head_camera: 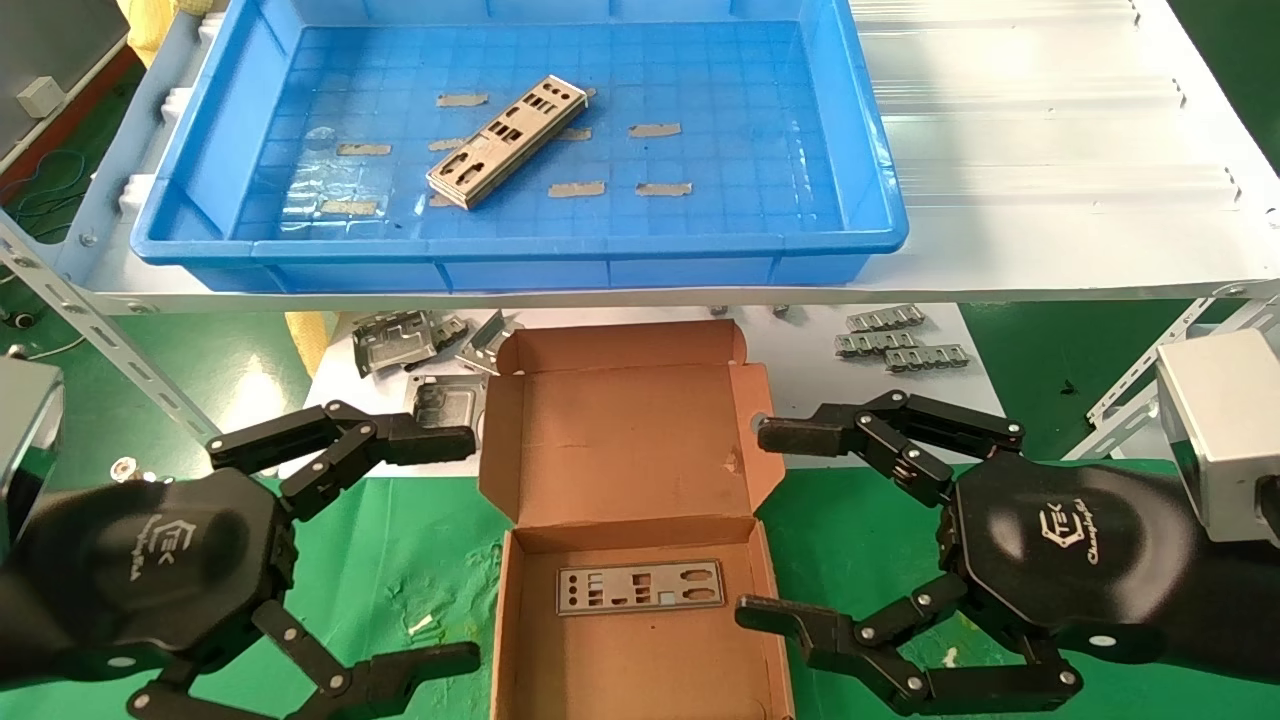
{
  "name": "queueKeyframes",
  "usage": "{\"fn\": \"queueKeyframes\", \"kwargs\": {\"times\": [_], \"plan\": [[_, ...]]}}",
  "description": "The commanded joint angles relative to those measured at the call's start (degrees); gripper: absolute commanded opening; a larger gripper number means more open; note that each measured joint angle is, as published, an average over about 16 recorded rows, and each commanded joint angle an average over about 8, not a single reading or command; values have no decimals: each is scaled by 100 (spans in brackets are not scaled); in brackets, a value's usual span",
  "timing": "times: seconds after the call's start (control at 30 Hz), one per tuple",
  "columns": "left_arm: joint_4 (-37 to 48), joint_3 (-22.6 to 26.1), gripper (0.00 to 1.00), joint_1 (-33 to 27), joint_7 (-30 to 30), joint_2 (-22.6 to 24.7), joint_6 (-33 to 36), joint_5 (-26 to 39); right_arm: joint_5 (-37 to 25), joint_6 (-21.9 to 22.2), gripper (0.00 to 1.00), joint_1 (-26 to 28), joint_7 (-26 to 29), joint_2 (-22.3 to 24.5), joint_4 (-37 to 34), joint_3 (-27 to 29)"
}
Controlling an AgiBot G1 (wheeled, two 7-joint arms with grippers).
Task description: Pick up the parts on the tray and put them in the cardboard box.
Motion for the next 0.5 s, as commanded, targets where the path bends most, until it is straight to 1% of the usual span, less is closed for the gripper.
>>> {"fn": "queueKeyframes", "kwargs": {"times": [0.03, 0.5], "plan": [[0, 0, 100, 0, 0, 0, 0, 0, 0, 0, 100, 0, 0, 0, 0, 0], [0, 0, 100, 0, 0, 0, 0, 0, 0, 0, 100, 0, 0, 0, 0, 0]]}}
